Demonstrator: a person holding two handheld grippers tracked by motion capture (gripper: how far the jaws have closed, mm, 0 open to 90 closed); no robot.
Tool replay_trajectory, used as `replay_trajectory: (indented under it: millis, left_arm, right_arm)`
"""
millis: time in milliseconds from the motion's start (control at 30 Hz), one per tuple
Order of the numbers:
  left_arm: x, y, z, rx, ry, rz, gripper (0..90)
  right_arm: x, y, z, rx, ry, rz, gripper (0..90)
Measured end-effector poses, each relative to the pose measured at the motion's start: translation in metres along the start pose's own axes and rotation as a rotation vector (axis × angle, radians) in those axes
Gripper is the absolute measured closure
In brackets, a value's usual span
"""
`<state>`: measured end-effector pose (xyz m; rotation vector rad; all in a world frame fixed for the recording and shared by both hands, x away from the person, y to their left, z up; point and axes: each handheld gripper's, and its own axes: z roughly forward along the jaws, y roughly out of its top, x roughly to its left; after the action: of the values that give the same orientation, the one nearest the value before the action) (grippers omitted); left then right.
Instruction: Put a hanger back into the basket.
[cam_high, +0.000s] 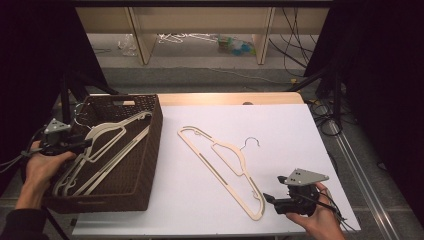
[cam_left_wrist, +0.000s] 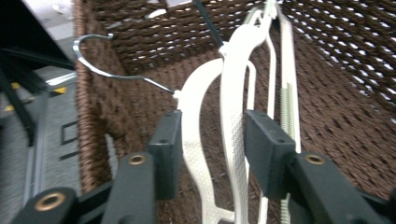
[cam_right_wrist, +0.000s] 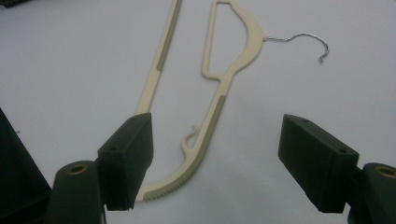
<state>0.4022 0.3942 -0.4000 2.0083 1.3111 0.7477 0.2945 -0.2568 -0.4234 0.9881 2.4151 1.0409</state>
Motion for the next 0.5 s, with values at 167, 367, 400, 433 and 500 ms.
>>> replay_trajectory:
  millis: [167,367,400,433,500]
  left_arm:
    - [-0.005,0.000,-0.004,-0.050,0.033,-0.037,54.4]
    - [-0.023,0.007,-0.021,-0.129,-0.024,-0.051,45.5]
    - [-0.029,0.009,-0.025,-0.145,-0.034,-0.049,44.3]
    - [-0.033,0.010,-0.029,-0.159,-0.040,-0.039,43.5]
    - [-0.037,0.013,-0.037,-0.194,-0.044,-0.017,41.7]
  right_arm:
    - [0.000,0.000,0.001,-0.003,0.001,-0.008,27.7]
    - [0.000,-0.001,0.002,0.002,-0.002,0.010,27.6]
    - [0.001,-0.001,0.002,0.003,0.000,0.012,27.7]
    - [0.001,-0.001,0.002,0.005,0.003,0.015,27.7]
    - [0.001,-0.001,0.003,0.004,0.001,0.012,27.7]
